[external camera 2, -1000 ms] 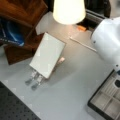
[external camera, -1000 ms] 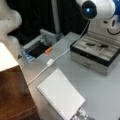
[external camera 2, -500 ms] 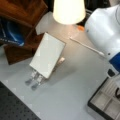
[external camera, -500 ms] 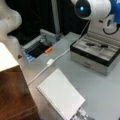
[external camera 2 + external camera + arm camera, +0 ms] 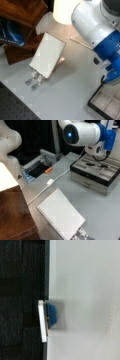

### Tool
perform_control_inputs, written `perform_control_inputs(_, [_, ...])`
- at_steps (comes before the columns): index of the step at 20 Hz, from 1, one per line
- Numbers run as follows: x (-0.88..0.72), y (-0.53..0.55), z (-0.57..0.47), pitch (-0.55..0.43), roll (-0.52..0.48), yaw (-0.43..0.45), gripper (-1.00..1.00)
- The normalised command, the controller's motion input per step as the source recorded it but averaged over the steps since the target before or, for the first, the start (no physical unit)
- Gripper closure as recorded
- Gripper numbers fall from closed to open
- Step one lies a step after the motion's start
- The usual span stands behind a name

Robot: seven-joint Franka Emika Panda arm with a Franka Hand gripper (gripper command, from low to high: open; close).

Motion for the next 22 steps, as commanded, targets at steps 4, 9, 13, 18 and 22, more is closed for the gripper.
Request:
perform_control_inputs(4, [-0.26, -0.38, 0.03, 0.131, -0.203, 0.154, -1.00])
perform_control_inputs(9, [-0.44, -0.33, 0.00, 0.100, -0.181, 0.109, -1.00])
perform_control_inputs(13, [-0.50, -0.23, -0.02, 0.061, -0.192, 0.046, -1.00])
perform_control_inputs(18, [-0.43, -0.13, 0.02, 0.068, -0.196, 0.015, -1.00])
perform_control_inputs(22, [-0.34, -0.16, 0.03, 0.087, -0.195, 0.016, -1.00])
